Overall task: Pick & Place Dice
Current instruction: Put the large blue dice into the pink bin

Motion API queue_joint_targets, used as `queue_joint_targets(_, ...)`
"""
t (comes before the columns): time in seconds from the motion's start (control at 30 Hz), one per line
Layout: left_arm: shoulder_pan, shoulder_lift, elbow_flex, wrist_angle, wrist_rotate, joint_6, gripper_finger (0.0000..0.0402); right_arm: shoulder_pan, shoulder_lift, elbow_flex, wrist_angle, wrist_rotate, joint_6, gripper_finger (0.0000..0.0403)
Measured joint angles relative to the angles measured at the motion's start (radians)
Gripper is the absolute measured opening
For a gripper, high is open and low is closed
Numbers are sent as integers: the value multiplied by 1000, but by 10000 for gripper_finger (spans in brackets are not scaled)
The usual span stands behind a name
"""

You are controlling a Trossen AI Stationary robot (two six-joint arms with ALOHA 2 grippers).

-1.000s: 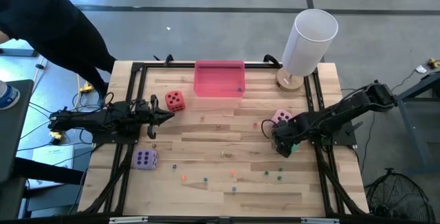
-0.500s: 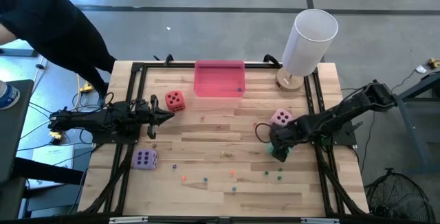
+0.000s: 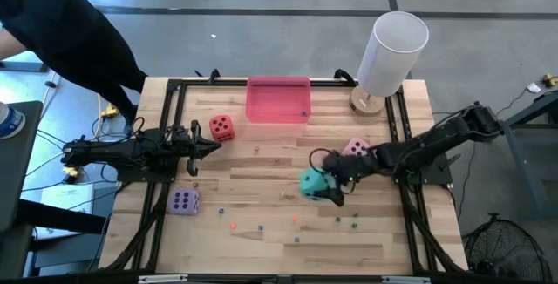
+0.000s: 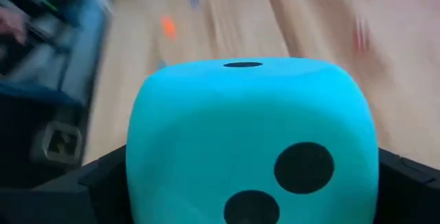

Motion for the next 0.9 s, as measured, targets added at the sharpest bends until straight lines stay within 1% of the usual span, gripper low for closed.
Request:
queue_joint_targets(0.07, 0, 0, 0, 0, 0, 0, 0, -33, 0, 0, 102, -6, -97, 373)
queue_joint_targets(0.17, 0, 0, 0, 0, 0, 0, 0, -118, 0, 4, 208, -7, -209, 361)
queue_joint_targets(0.27, 2, 0, 0, 23, -10, 44, 0, -216, 5, 44, 209, -5, -275, 361)
queue_joint_targets(0.37, 2, -1, 0, 61, -25, 88, 0, -308, 31, 105, 195, -67, -297, 370)
queue_joint_targets(0.47, 2, -1, 0, 76, -27, 105, 0, -382, 70, 201, 105, -118, -313, 372)
queue_joint_targets(0.57, 2, -1, 0, 79, -27, 101, 0, -433, 126, 313, 14, -118, -366, 369)
queue_joint_targets(0.67, 2, -1, 0, 80, -27, 105, 0, -469, 198, 435, -57, -81, -414, 365)
queue_joint_targets(0.73, 2, -1, 0, 83, -27, 96, 0, -498, 248, 528, -147, -34, -434, 366)
queue_joint_targets(0.83, 2, -1, 0, 82, -27, 45, 0, -558, 329, 662, -292, 39, -439, 369)
queue_joint_targets(0.9, 2, -1, 0, 82, -27, 2, 0, -599, 385, 735, -369, 67, -434, 370)
